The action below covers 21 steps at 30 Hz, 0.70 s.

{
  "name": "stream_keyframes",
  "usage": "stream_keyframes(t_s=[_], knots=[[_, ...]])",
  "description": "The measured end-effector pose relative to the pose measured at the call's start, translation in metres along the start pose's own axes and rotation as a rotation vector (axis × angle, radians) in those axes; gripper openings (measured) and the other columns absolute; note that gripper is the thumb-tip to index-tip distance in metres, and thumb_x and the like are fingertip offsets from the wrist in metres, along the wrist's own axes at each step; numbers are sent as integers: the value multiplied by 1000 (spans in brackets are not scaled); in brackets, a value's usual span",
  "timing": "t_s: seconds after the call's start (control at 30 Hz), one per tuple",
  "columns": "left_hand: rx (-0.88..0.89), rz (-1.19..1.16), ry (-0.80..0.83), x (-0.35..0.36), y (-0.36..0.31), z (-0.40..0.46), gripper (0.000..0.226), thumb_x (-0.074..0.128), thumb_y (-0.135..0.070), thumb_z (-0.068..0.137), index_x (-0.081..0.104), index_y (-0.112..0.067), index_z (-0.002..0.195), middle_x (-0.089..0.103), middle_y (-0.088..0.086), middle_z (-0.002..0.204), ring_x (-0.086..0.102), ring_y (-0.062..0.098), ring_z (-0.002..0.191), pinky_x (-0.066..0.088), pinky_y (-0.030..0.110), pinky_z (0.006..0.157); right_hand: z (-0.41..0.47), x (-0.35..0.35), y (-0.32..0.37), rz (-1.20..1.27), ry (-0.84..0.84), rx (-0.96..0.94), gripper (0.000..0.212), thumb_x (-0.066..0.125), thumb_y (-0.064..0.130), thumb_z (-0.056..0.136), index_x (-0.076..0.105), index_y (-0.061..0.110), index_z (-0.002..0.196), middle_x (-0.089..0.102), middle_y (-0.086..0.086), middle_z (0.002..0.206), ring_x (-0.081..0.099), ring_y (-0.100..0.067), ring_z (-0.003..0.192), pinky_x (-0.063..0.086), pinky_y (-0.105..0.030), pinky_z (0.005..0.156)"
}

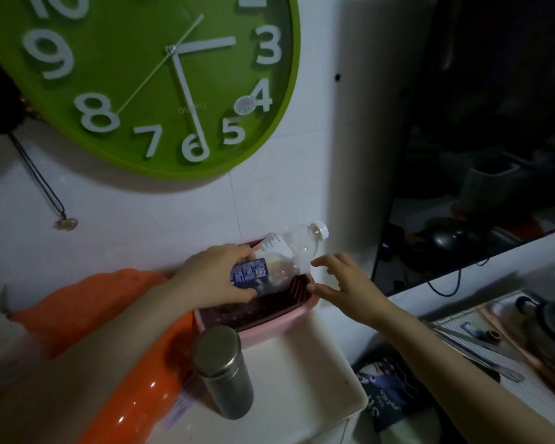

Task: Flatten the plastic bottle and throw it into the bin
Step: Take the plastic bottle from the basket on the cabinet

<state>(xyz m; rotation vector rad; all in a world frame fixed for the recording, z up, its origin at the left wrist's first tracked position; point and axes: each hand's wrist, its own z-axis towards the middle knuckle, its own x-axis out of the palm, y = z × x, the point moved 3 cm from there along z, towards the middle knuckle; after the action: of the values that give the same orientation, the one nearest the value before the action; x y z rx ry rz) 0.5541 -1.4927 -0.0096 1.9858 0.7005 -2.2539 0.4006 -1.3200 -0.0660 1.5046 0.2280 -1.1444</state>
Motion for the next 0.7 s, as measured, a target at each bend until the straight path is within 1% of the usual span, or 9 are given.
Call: stream_keyframes(t_s=[0.13,0.23,0.3,0.37,0.47,0.53,0.6,0.63,0.7], knots=[[117,122,-130,-17,-31,17,41,70,-46,61,51,-33,95,67,-9,92,64,24,86,43,30,66,-28,-17,-19,-70,-66,73,48,60,39,87,46,22,129,44,-4,131,50,-21,114,42,-29,96],[201,112,-188,-24,-72,37,42,70,-52,63,47,-32,92,70,-7,86,65,29,81,40,30,63,-60,-36,-43,-162,-157,145,53,63,35,86,43,19,133,47,-9,126,50,-26,113,42,-33,97],[253,82,-196,-21,-105,47,41,69,-53,63,46,-33,90,69,-6,83,62,29,74,37,30,61,-87,-50,-62,-212,-187,228,57,62,34,87,38,20,136,44,-9,131,49,-28,116,43,-36,99],[309,87,-160,-6,-144,52,39,67,-54,64,45,-33,89,66,-7,80,58,27,69,35,30,60,-120,-65,-85,-247,-221,316,60,61,33,87,34,19,139,42,-11,136,46,-30,120,43,-41,100],[398,130,-99,35,-200,53,40,65,-54,67,44,-31,90,59,-7,77,61,28,74,35,30,59,-180,-87,-123,-371,-229,438,58,56,36,88,33,22,139,42,-10,137,42,-30,123,41,-41,101],[440,110,-40,71,-236,51,41,65,-54,66,44,-30,91,64,-4,84,64,29,80,37,30,58,-227,-101,-150,-430,-214,541,56,55,39,88,33,24,138,42,-8,137,42,-29,122,41,-40,99],[462,59,49,115,-277,47,42,66,-55,65,42,-30,89,68,-1,90,65,30,83,43,32,60,-280,-118,-179,-452,-209,669,58,54,40,88,30,26,139,40,-7,139,42,-29,123,42,-41,98],[462,38,88,136,-295,45,41,65,-56,65,41,-30,86,68,-1,89,65,30,83,44,33,61,-304,-126,-190,-463,-206,716,59,53,41,89,28,27,140,39,-6,140,41,-29,124,42,-42,98],[470,-5,143,178,-335,39,39,63,-57,66,39,-31,81,65,-4,82,65,27,83,41,32,58,-353,-142,-212,-471,-192,813,58,52,42,88,29,27,139,38,-6,139,41,-29,124,43,-41,95]])
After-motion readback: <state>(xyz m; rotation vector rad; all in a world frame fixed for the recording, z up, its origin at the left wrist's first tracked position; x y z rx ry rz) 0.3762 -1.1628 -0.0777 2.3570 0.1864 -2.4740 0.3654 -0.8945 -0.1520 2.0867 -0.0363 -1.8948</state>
